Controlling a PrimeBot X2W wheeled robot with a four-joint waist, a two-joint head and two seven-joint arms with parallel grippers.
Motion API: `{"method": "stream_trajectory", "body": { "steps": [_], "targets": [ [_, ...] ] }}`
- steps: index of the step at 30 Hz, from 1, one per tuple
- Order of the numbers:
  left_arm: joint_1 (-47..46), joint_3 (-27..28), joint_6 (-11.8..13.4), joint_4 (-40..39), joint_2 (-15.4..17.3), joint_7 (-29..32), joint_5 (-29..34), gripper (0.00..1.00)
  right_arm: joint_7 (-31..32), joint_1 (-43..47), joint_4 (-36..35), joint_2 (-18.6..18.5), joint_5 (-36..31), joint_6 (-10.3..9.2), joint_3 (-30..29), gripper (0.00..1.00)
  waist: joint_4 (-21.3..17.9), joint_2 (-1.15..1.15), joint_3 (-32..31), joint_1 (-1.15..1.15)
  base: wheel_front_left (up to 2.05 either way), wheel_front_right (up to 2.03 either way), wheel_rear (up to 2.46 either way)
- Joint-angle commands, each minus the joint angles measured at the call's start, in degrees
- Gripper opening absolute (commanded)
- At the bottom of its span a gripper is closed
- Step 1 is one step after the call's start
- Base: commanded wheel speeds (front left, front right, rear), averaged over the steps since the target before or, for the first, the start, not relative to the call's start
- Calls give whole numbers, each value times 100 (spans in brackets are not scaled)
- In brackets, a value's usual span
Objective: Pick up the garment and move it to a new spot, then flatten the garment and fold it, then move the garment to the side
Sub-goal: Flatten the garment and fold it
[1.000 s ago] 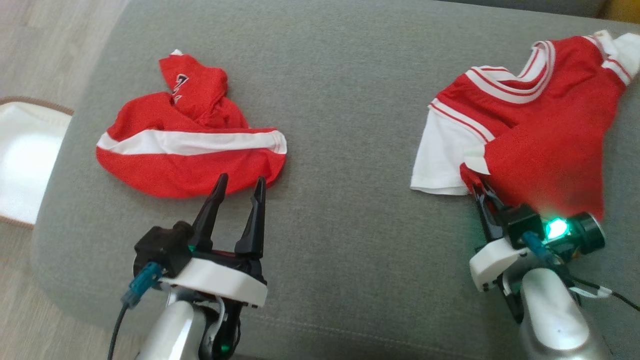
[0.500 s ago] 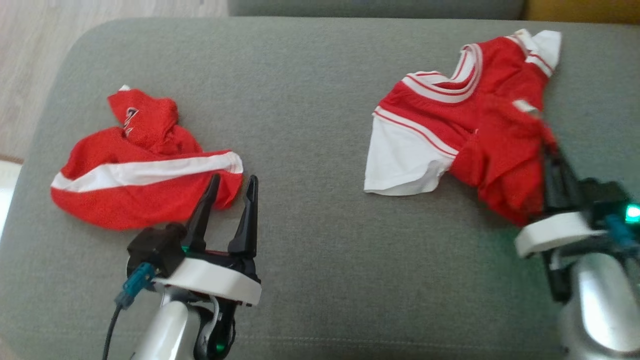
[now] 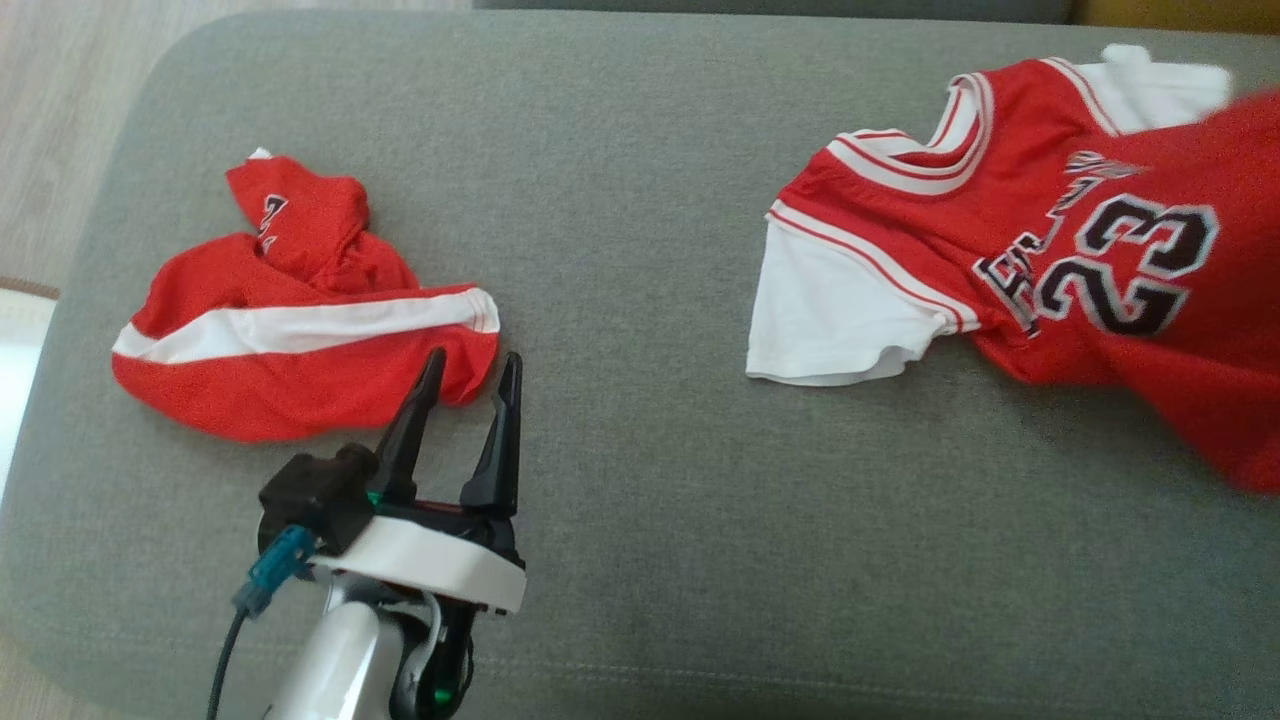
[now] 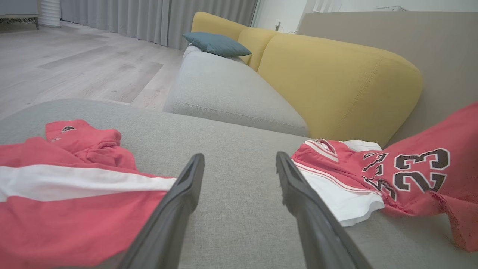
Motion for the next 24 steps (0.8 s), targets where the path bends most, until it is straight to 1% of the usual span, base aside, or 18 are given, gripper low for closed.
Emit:
{"method": "stream_trajectory", "body": {
  "steps": [1, 3, 4, 8, 11, 14, 19, 21, 24],
  "targets": [
    [-261, 146, -3, -174, 17, -34, 69, 100, -91, -393, -58, -225, -93, -4, 26, 0, 67, 0, 64, 0, 0, 0, 0],
    [-272, 152, -12, -167, 17, -34, 75, 100, -74, -648, 125, -290, -272, -4, -101, 2, 99, 0, 93, 0, 0, 0, 0],
    [-281, 150, -17, -165, 17, -34, 76, 100, -40, -737, 238, -329, -432, -4, -163, 100, 115, 0, 110, 0, 0, 0, 0],
    [-290, 147, -18, -152, 17, -34, 74, 100, -214, -1024, 572, -231, -747, -4, -260, 100, 136, 0, 118, 0, 0, 0, 0],
    [-246, 169, 5, -135, 17, -34, 85, 100, -487, -1037, 729, 3, -831, -4, -268, 100, 79, 0, 52, 0, 0, 0, 0],
    [-214, 205, 14, -127, 17, -34, 97, 100, -761, -869, 791, 314, -744, -4, -135, 100, -23, 0, -51, 0, 0, 0, 0],
    [-145, 280, 9, -163, 17, -34, 112, 100, -1001, -215, 566, 936, -192, -4, 441, 100, -274, 0, -245, 0, 0, 0, 0],
    [-111, 295, 11, -179, 17, -34, 116, 100, -1038, 167, 370, 1107, 122, -4, 735, 100, -384, 0, -317, 0, 0, 0, 0],
    [-75, 298, 10, -199, 17, -34, 121, 100, -1063, 824, 50, 1248, 610, -4, 1266, 100, -533, 0, -400, 0, 0, 0, 0]
  ]
}}
